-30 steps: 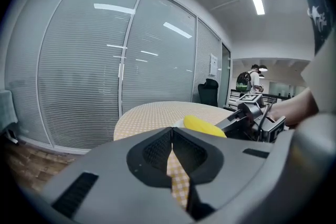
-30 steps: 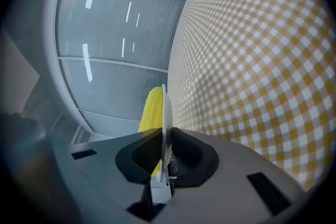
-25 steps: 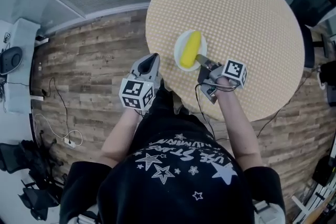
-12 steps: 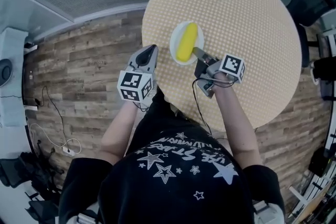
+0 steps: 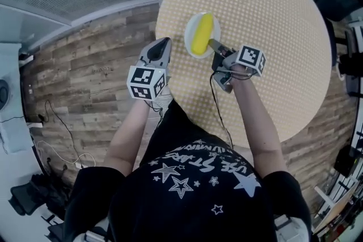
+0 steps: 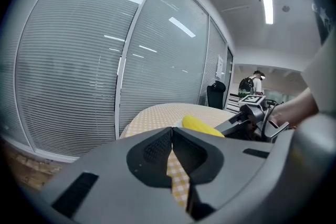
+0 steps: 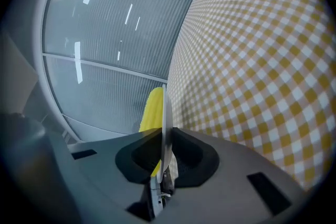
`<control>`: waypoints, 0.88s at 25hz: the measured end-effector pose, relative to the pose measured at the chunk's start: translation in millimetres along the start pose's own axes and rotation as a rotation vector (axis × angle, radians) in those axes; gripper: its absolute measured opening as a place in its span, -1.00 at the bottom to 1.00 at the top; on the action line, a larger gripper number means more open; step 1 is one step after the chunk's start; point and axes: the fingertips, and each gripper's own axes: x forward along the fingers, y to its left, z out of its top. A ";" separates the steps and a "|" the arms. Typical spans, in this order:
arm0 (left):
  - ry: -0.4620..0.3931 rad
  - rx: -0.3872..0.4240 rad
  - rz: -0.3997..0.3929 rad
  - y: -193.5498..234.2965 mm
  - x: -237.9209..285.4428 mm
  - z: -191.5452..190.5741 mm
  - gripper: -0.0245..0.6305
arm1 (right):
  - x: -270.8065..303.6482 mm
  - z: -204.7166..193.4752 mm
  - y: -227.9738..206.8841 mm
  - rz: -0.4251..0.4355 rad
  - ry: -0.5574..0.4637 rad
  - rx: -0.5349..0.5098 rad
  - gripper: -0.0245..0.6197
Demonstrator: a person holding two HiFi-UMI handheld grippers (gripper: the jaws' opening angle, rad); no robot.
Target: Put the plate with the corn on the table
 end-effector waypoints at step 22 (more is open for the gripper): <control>0.118 -0.046 -0.137 38.4 64.1 -30.5 -0.89 | 71.7 20.8 -23.7 -0.092 -0.005 0.028 -0.79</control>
